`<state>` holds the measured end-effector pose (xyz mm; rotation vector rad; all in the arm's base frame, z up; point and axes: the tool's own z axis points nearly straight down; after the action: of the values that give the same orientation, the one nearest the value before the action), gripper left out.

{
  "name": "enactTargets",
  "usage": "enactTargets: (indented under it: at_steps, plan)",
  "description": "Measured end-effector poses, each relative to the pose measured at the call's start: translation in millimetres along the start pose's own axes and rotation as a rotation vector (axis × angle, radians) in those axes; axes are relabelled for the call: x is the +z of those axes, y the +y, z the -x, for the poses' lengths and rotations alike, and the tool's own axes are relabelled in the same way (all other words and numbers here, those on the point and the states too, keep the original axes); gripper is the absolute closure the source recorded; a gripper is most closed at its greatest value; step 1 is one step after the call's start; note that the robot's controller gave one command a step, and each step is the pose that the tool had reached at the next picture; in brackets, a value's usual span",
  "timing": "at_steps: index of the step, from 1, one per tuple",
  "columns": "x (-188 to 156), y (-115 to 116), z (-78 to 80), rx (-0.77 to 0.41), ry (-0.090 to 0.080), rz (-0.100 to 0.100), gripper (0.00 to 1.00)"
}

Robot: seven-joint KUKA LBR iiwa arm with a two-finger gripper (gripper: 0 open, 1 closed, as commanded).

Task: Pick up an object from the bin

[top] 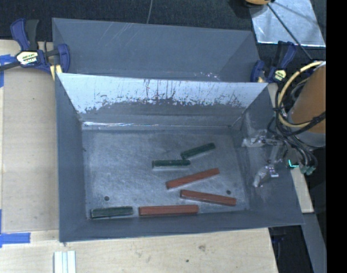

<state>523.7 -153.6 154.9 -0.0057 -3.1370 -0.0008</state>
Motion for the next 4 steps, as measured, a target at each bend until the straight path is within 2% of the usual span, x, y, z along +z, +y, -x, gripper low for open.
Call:
enactTargets:
  at_steps: [1, 2, 3, 4]
  plan:
    - [-4, 1, 2.1, -0.003, -0.008, -0.002, 0.0]
    - [52, 12, -10.0, -0.076, -0.012, -0.003, 0.0]
    - [78, 15, -11.0, 0.026, -0.003, -0.001, 0.0]
    - [71, 80, 10.1, -0.043, -0.012, -0.002, 1.0]
